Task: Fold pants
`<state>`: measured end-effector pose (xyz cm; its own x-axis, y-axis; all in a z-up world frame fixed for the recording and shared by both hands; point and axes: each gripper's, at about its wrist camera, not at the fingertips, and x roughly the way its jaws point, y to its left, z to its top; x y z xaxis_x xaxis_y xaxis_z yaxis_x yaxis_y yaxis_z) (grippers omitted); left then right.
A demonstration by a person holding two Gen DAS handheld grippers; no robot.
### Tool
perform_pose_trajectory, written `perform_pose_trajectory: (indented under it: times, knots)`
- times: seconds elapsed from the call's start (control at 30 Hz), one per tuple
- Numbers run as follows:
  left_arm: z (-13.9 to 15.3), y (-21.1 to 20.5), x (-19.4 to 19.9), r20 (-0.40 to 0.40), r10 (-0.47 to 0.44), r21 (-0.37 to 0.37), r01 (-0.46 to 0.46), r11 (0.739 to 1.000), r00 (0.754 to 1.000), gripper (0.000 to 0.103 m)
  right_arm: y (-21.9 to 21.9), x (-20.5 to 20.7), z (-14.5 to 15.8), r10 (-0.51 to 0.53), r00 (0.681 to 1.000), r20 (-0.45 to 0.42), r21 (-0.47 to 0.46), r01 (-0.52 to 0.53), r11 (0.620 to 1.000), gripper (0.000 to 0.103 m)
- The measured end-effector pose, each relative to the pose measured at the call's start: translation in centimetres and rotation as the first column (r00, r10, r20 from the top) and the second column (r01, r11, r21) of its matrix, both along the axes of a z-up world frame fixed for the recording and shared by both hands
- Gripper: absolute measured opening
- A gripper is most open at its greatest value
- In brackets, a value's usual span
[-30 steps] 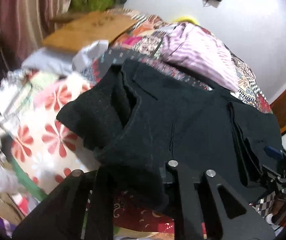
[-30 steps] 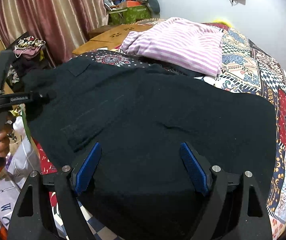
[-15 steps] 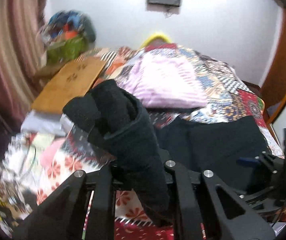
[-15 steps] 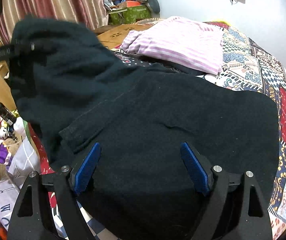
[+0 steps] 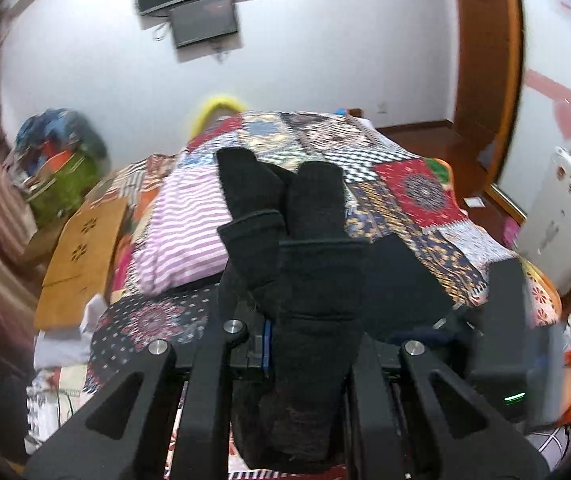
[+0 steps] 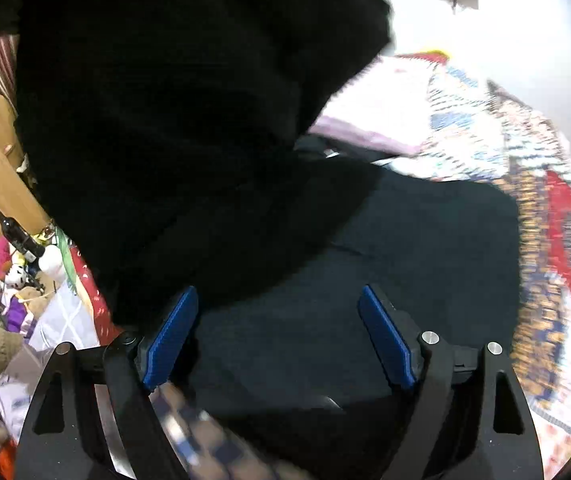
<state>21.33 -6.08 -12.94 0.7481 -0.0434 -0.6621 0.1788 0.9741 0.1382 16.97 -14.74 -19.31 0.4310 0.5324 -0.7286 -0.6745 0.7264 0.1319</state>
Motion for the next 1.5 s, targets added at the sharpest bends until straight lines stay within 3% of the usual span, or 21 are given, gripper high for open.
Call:
perform_pose_trajectory:
  times: [0.07, 0.2, 0.47, 0.6, 0.77, 1.0, 1.17, 1.5]
  knots:
    - [-0.2, -1.5, 0.1, -0.010, -0.031, 0.015, 0.031, 0.999, 0.999, 0.011, -2.8, -0.5, 1.2, -0.049, 0.998, 0.032, 0.003, 0.049, 0.999, 0.082]
    - [-0.5, -3.8, 0.6, -0.024, -0.073, 0.030, 0.074, 0.997, 0.997, 0.011, -7.6, -0.2, 1.6, -0.149, 0.989, -0.005, 0.040, 0.149, 0.988, 0.082]
    - [-1.7, -8.9, 0.7, -0.065, -0.185, 0.060, 0.189, 0.980, 0.981, 0.011, -8.5, 1.3, -2.6, -0.147, 0.977, -0.152, 0.096, 0.163, 0.982, 0.082]
    - [-3.0, -10.9, 0.5, -0.093, -0.229, 0.071, 0.236, 0.969, 0.969, 0.011, -10.9, 1.4, -1.6, -0.223, 0.969, -0.109, 0.096, 0.234, 0.967, 0.082]
    - [-5.3, -13.2, 0.7, -0.129, -0.259, 0.080, 0.270, 0.959, 0.957, 0.011, -14.7, 1.1, -0.5, -0.335, 0.942, -0.004, -0.019, 0.335, 0.942, 0.082]
    - [-9.4, -16.0, 0.1, -0.203, -0.297, 0.160, 0.331, 0.930, 0.933, 0.014, -21.0, 1.2, 0.1, -0.489, 0.872, -0.029, 0.018, 0.489, 0.872, 0.082]
    - [-10.5, -16.4, -1.2, -0.205, -0.291, 0.237, 0.336, 0.911, 0.934, 0.016, -21.9, 1.1, 1.0, -0.513, 0.858, -0.011, 0.035, 0.513, 0.857, 0.082]
    - [-10.4, -16.1, -2.0, -0.221, -0.226, 0.261, 0.280, 0.924, 0.949, 0.023, -20.7, 1.2, 2.6, -0.510, 0.859, 0.047, 0.076, 0.506, 0.859, 0.082]
